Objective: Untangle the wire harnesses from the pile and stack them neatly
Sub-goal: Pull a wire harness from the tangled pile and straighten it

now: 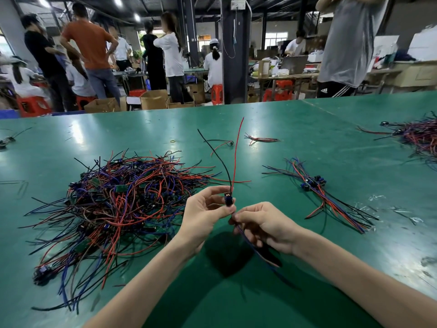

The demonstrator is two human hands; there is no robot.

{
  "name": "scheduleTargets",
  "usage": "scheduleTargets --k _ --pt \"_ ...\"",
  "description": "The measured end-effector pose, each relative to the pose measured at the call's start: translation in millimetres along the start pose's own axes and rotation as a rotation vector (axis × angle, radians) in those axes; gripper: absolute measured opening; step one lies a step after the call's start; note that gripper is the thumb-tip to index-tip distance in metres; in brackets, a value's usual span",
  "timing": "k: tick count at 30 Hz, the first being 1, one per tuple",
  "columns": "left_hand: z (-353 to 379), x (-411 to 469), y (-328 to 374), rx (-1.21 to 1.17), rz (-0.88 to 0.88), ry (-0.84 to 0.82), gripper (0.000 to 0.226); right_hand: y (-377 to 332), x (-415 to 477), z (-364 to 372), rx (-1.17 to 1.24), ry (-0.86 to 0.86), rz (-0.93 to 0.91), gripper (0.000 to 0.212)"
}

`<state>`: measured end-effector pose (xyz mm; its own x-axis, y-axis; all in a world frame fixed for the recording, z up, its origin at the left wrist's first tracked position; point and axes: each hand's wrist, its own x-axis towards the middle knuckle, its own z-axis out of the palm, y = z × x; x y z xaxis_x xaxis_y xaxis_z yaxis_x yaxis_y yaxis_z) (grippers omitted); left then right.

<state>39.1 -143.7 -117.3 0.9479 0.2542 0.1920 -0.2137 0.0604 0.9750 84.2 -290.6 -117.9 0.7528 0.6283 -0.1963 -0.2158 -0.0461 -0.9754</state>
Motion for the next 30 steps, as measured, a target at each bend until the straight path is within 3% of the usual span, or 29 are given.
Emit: scheduleTargets --k 16,27,30 --pt "1 1 -3 -0.132 -0.075 0.086 0.029 0 -1 2 -0.051 -0.001 -0.005 0.02" --pt "-6 10 5 -0.238 -0.068 0.163 0.027 0 -6 1 -0.251 -0.086 -0.007 0.016" --pt "-8 11 9 -0.241 -0.057 0.177 0.027 -2 -6 1 -0.208 -0.102 -0.024 0.016"
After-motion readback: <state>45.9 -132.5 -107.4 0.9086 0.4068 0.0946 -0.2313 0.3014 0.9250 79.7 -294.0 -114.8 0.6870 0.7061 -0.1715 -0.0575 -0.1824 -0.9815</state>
